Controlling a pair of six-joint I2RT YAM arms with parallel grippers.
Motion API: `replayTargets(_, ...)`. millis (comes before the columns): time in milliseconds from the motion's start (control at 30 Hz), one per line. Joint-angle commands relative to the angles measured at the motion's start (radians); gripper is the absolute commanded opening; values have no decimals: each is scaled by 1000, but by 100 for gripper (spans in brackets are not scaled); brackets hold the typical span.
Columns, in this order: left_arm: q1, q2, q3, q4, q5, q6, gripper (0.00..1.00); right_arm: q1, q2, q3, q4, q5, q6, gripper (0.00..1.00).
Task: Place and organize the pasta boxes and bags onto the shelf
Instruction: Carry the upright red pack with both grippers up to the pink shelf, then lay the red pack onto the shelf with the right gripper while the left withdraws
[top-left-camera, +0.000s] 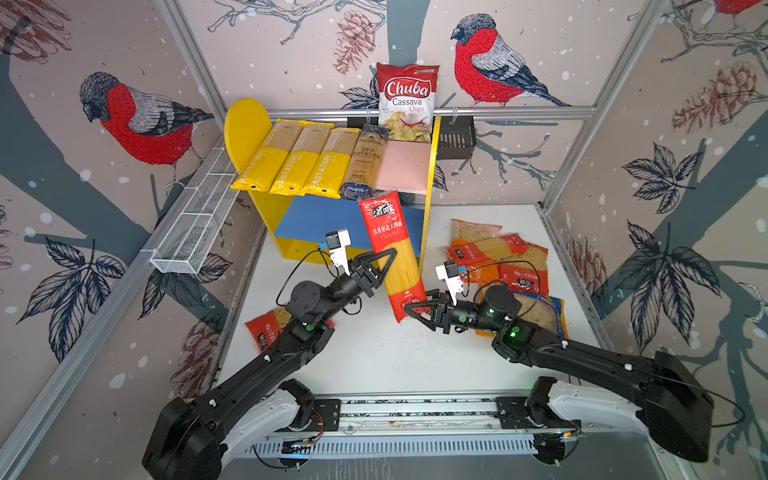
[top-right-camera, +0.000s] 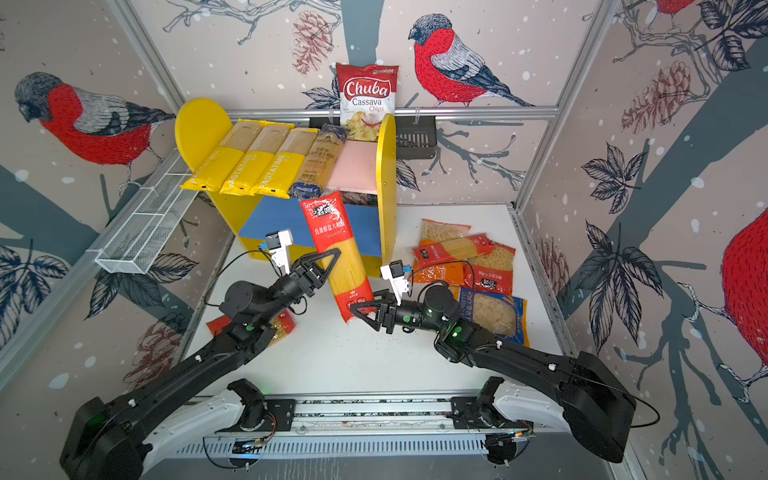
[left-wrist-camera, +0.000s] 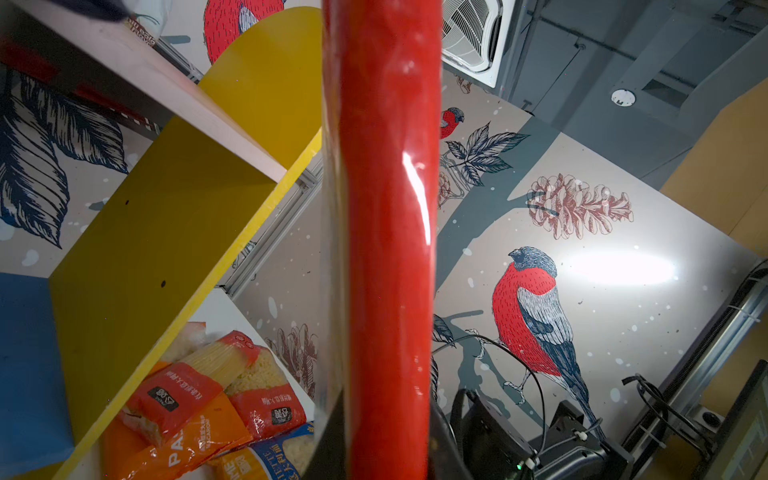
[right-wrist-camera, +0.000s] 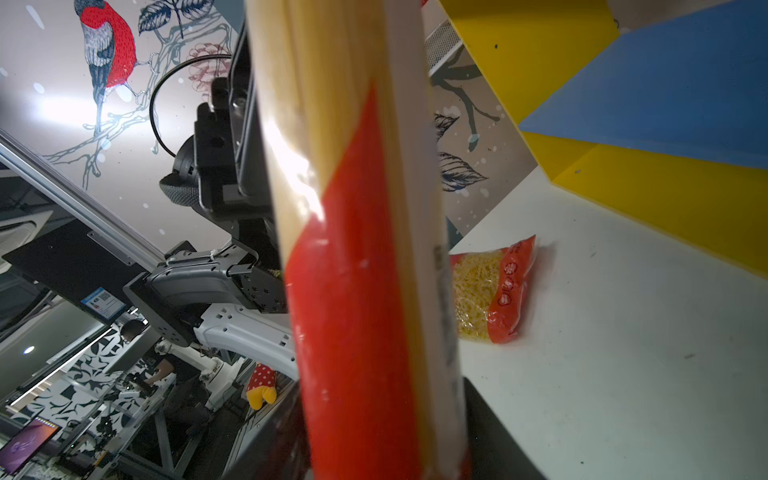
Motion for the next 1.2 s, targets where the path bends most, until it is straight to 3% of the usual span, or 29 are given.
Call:
replayTargets(0,37,50,103,-2,41,-14,0,-6,10,31,104,68,14,49)
replayTargets(300,156,205,392,-238,130,-54,2,-68,73,182,115,171,78,20)
replayTargets(400,187,233,458,-287,144,-49,12,-69,99,231,126,197,101,16)
replayTargets(533,210,247,508,-332,138,-40,36,-67,131,288,150,268,153,12)
replayTargets(767,236,201,484,-395,99,-34,64,-63,209,401,193,404,282,7)
replayTargets(933,259,116,427,-444,53,-11,68,-35,274,513,150,553,340,4)
replayTargets(1167,263,-65,333,-630,-103,115,67,9,385,721,-27,751,424,3)
